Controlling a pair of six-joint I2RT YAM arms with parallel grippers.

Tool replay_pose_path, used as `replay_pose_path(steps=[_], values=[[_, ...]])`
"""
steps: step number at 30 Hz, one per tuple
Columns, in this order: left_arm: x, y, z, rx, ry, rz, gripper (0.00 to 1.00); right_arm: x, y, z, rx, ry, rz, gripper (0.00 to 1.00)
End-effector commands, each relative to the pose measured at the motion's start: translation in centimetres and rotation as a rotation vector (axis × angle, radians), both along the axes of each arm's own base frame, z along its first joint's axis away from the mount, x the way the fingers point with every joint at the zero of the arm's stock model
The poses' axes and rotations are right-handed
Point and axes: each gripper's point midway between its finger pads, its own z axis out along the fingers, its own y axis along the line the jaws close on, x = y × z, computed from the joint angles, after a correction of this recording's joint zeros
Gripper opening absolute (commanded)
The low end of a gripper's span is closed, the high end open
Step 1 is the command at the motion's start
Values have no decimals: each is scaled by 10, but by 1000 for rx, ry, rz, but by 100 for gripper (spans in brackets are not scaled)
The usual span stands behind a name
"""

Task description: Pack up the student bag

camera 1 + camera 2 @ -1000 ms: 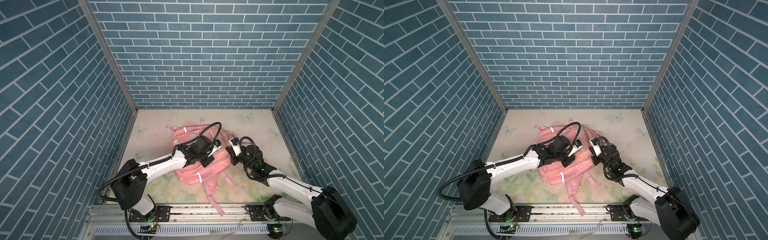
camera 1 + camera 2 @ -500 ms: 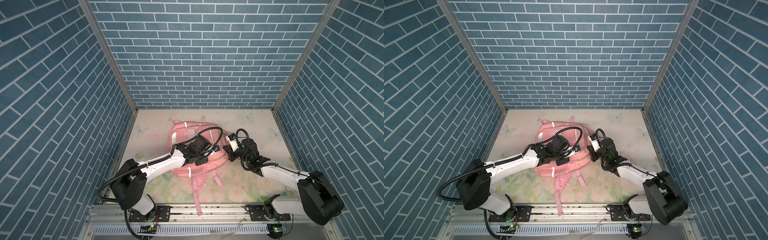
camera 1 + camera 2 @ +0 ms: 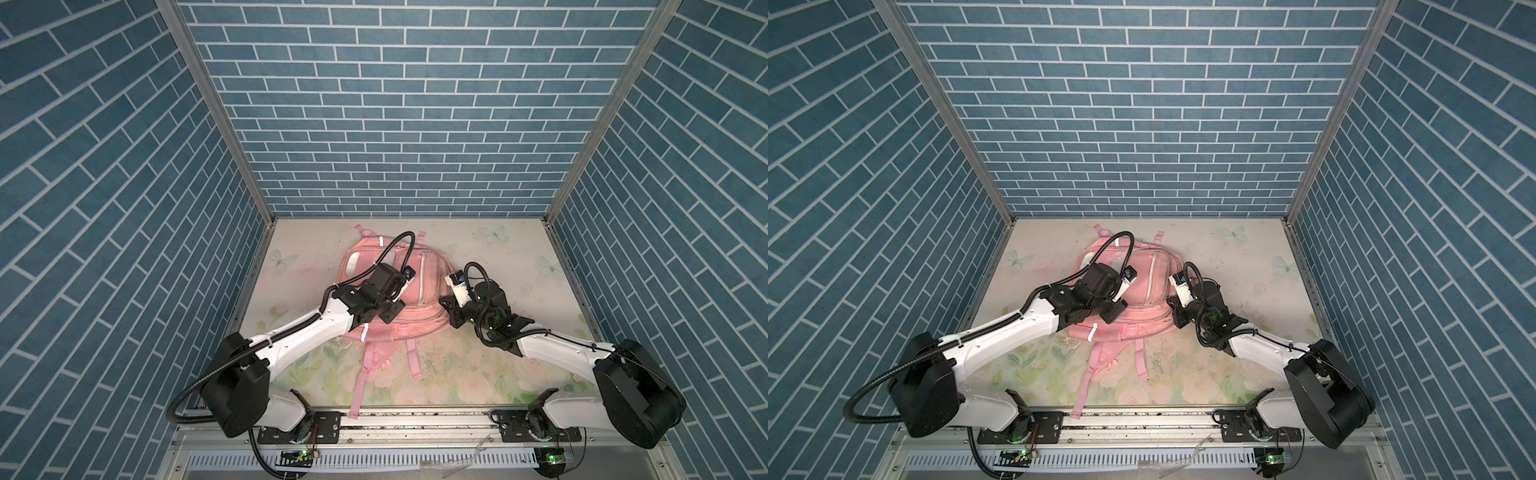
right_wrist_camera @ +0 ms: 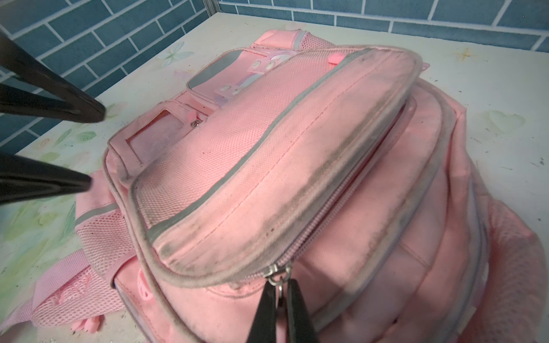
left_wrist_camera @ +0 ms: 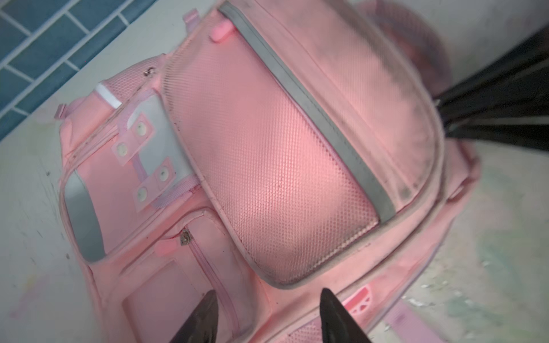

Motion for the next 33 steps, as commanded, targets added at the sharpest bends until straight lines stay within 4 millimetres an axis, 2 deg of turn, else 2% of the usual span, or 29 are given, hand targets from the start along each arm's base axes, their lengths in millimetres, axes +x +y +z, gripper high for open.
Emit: replay_pose_path(steps=[1, 2, 5, 8, 12, 18, 22, 26, 33], values=[[-9, -12, 23, -521, 174, 382, 59, -2, 7, 4, 16, 5, 16, 0], [-12, -17, 29, -653, 187, 432, 59, -3, 8, 4, 17, 4, 22, 0], [-21, -18, 24, -975, 270, 618, 59, -6, 13, 7, 23, -10, 43, 0], [-25, -20, 16, -1110, 332, 729, 59, -10, 17, 8, 17, -27, 62, 0], [-31, -30, 10, -1152, 327, 802, 60, -15, 20, 7, 15, -34, 89, 0], [-31, -39, -13, -1253, 403, 879, 60, -18, 22, 7, 14, -41, 108, 0], [-26, -54, -21, -1223, 429, 877, 60, -19, 23, 2, 2, -28, 116, 0], [-17, -59, -31, -1234, 434, 904, 59, -21, 24, 2, -2, -29, 126, 0], [-3, -68, -28, -1226, 414, 887, 55, -24, 24, -5, -22, -5, 129, 0]])
